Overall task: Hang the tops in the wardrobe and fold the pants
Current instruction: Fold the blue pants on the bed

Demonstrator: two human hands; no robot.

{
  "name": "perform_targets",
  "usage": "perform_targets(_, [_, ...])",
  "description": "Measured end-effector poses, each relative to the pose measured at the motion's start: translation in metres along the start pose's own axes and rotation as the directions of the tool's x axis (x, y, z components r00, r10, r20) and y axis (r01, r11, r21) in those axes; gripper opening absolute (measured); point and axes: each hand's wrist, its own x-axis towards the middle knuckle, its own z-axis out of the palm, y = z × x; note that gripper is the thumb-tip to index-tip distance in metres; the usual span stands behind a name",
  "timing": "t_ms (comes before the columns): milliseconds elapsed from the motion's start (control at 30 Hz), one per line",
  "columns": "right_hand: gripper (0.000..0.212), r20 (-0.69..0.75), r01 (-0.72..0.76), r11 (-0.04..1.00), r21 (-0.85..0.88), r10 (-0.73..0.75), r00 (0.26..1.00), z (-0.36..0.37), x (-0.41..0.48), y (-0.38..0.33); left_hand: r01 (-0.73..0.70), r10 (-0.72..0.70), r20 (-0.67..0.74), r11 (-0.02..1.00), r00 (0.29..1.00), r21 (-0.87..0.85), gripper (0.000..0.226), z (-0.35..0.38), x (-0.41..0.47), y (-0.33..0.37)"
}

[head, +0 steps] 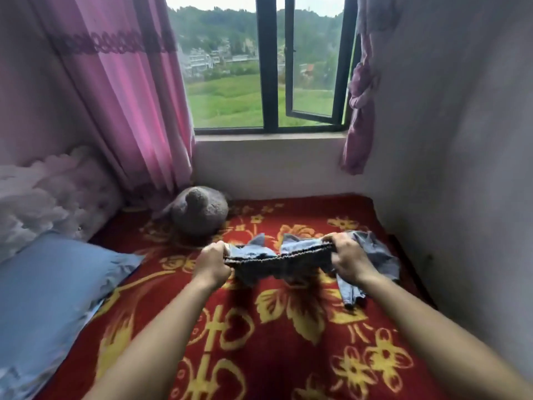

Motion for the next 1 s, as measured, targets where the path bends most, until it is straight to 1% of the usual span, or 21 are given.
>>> perform_targets(67, [0.039, 0.212, -0.018, 0.992, -0.123, 0.044, 0.976, 0.042, -0.043, 0.032, 0.074, -0.094, 0.174, 0.990, 0.980, 0.117, 0.024, 0.044, -0.048, -0.020])
perform_targets(133, [0.041, 0.361, 0.019, 0.975, -0.220, 0.063, 0.931, 0.078, -0.083, 0.059, 0.090, -0.168, 0.275, 0.958, 0.947, 0.273, 0.026, 0.083, -0.093, -0.036])
perform_targets(200, [0.040, 0.440, 0.056, 0.957, -0.285, 0.079, 0.894, 0.108, -0.121, 0.081, 0.040, -0.215, 0.344, 0.891, 0.914, 0.452, 0.032, 0.116, -0.136, -0.048])
perform_targets(300, [0.040, 0.513, 0.087, 0.936, -0.340, 0.107, 0.852, 0.150, -0.172, 0.106, -0.067, -0.246, 0.433, 0.804, 0.867, 0.591, 0.039, 0.155, -0.192, -0.067])
perform_targets(400, [0.041, 0.575, 0.063, 0.937, -0.344, 0.157, 0.803, 0.190, -0.221, 0.128, -0.149, -0.256, 0.492, 0.751, 0.832, 0.644, 0.047, 0.192, -0.245, -0.089])
perform_targets(467, [0.043, 0.625, 0.050, 0.942, -0.332, 0.181, 0.759, 0.215, -0.252, 0.141, -0.181, -0.270, 0.534, 0.741, 0.801, 0.647, 0.045, 0.217, -0.279, -0.105])
perform_targets(533, [0.043, 0.665, 0.039, 0.940, -0.339, 0.210, 0.717, 0.239, -0.281, 0.154, -0.206, -0.275, 0.570, 0.742, 0.774, 0.638, 0.039, 0.241, -0.308, -0.120])
perform_targets(600, [0.044, 0.699, 0.024, 0.935, -0.354, 0.247, 0.671, 0.263, -0.312, 0.164, -0.224, -0.296, 0.617, 0.749, 0.730, 0.624, 0.035, 0.261, -0.337, -0.134])
perform_targets(700, [0.054, 0.714, 0.013, 0.915, -0.402, 0.305, 0.630, 0.301, -0.354, 0.179, -0.241, -0.313, 0.687, 0.776, 0.655, 0.583, 0.038, 0.296, -0.375, -0.158])
perform_targets(767, [0.060, 0.702, 0.025, 0.894, -0.447, 0.333, 0.630, 0.326, -0.379, 0.187, -0.258, -0.296, 0.736, 0.803, 0.608, 0.537, 0.046, 0.319, -0.396, -0.172])
perform_targets(833, [0.062, 0.674, 0.012, 0.884, -0.468, 0.348, 0.651, 0.350, -0.400, 0.193, -0.265, -0.254, 0.755, 0.830, 0.605, 0.491, 0.052, 0.339, -0.412, -0.185])
perform_targets(900, [0.062, 0.627, -0.032, 0.890, -0.455, 0.345, 0.699, 0.368, -0.416, 0.198, -0.266, -0.205, 0.735, 0.842, 0.646, 0.469, 0.052, 0.356, -0.423, -0.195])
perform_targets(967, [0.059, 0.568, -0.039, 0.893, -0.449, 0.318, 0.759, 0.383, -0.427, 0.201, -0.266, -0.156, 0.703, 0.852, 0.694, 0.452, 0.047, 0.369, -0.430, -0.203])
perform_targets(1000, [0.056, 0.536, -0.031, 0.890, -0.455, 0.301, 0.789, 0.390, -0.432, 0.203, -0.285, -0.121, 0.697, 0.853, 0.706, 0.437, 0.045, 0.375, -0.432, -0.206])
